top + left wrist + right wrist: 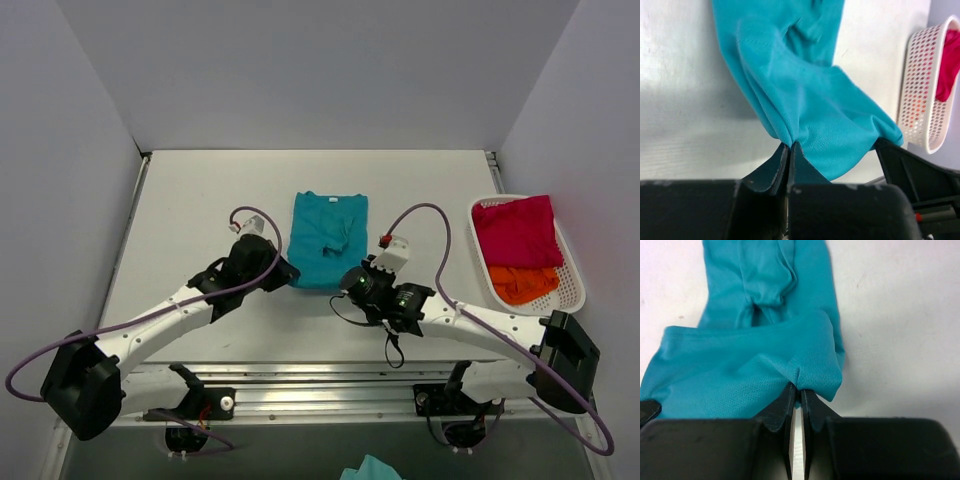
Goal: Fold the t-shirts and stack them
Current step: Fold the long partially folded tshirt into a neat square
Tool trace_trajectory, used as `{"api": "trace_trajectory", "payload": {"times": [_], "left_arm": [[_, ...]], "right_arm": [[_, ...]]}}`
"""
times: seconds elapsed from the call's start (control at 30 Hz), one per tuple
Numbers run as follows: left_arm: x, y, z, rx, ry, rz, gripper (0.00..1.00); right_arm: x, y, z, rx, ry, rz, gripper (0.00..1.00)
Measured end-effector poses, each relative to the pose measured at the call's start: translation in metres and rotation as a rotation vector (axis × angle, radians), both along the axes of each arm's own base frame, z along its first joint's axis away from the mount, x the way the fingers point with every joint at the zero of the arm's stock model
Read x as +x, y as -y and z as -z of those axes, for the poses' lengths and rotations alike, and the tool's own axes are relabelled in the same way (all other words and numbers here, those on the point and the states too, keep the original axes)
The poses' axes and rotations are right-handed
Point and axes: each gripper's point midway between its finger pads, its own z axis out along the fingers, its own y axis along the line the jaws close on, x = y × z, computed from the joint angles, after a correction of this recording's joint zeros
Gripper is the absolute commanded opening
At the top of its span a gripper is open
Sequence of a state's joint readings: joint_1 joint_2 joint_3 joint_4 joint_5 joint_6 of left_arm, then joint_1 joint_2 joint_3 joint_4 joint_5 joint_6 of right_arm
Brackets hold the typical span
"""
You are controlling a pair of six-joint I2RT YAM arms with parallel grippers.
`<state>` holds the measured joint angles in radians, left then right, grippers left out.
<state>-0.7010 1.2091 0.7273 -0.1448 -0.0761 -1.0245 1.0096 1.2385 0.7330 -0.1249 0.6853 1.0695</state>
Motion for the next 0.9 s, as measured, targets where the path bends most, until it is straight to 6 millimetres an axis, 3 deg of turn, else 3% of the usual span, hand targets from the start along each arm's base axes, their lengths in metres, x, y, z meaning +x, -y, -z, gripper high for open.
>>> {"api": "trace_trajectory", "payload": {"times": [0.17,0.3,0.57,0.73,0.83,0.9], "left_arm": [[0.026,-0.005,-0.041,-0.006,0.069,-0.049,0.03],[0.05,-0.011,-0.052,-0.003,0.086,-0.084,0.03],[0.087,-0.02,-0.027,0.011,-0.001,-0.096,0.02],[0.114,-0.017,-0.025,-0.008,-0.026,-0.086,0.03],[0.134,-0.016,-0.026,-0.018,-0.032,-0.078,0.05],[0.159,-0.016,-0.027,-0.025,-0.036,-0.081,0.12]], "right_arm": [[0.021,-0.013,-0.043,0.002,0.069,0.026,0.0],[0.04,-0.013,-0.062,-0.008,0.097,0.052,0.0],[0.07,-0.007,-0.047,-0.079,0.053,0.076,0.0],[0.091,-0.007,-0.042,-0.099,0.028,0.083,0.0],[0.116,-0.008,-0.044,-0.099,0.021,0.105,0.0],[0.139,-0.009,-0.044,-0.091,0.016,0.122,0.0]]}}
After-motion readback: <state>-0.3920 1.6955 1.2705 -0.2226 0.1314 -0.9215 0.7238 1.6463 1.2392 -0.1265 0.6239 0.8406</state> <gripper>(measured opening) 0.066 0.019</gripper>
